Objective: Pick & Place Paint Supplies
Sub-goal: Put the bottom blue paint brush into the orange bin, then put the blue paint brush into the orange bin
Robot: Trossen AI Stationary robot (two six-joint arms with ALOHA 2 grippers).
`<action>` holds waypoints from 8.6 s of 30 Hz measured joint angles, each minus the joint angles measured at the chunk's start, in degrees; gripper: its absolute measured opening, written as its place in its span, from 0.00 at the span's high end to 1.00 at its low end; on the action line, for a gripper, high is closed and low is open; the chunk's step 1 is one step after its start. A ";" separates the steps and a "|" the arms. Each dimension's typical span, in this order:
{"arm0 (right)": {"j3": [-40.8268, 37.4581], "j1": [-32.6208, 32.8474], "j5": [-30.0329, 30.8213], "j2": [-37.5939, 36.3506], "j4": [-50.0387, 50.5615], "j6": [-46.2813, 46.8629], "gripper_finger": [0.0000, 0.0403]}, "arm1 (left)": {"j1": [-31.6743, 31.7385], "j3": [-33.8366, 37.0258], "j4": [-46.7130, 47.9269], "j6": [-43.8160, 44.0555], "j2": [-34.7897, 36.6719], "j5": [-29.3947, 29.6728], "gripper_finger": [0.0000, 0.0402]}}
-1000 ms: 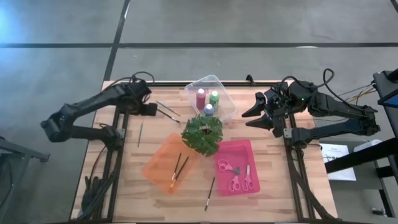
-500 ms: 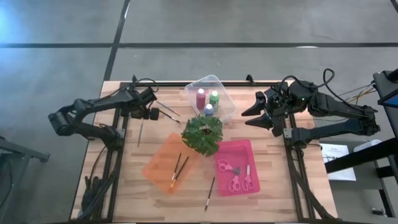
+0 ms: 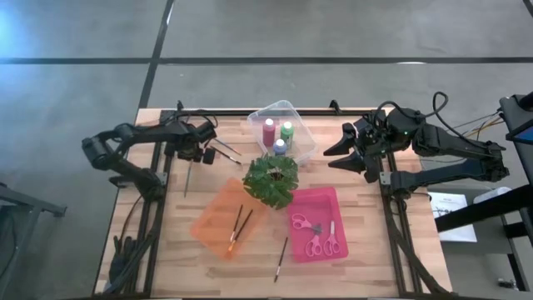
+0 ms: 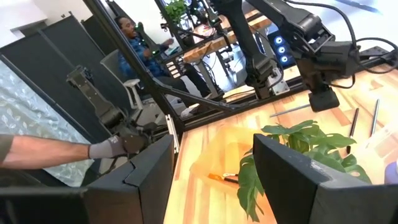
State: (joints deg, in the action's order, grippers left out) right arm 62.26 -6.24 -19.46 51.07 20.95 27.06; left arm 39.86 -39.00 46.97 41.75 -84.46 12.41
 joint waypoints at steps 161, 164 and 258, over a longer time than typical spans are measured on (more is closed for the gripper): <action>-5.07 2.36 2.99 0.02 12.94 5.98 0.47 | -55.61 35.65 -128.95 -25.39 -3.02 -24.05 0.88; -5.07 2.36 2.99 0.02 12.94 5.95 0.47 | -56.61 35.46 -129.56 -25.37 -3.02 -24.03 0.88; -5.42 2.38 7.54 0.55 14.03 3.31 0.47 | -3.65 -12.00 -26.26 -97.24 -17.40 -24.57 0.88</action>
State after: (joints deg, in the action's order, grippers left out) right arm 56.84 -3.86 -11.92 51.62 34.98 30.37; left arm 36.21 -51.01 20.71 -55.49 -101.86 -12.16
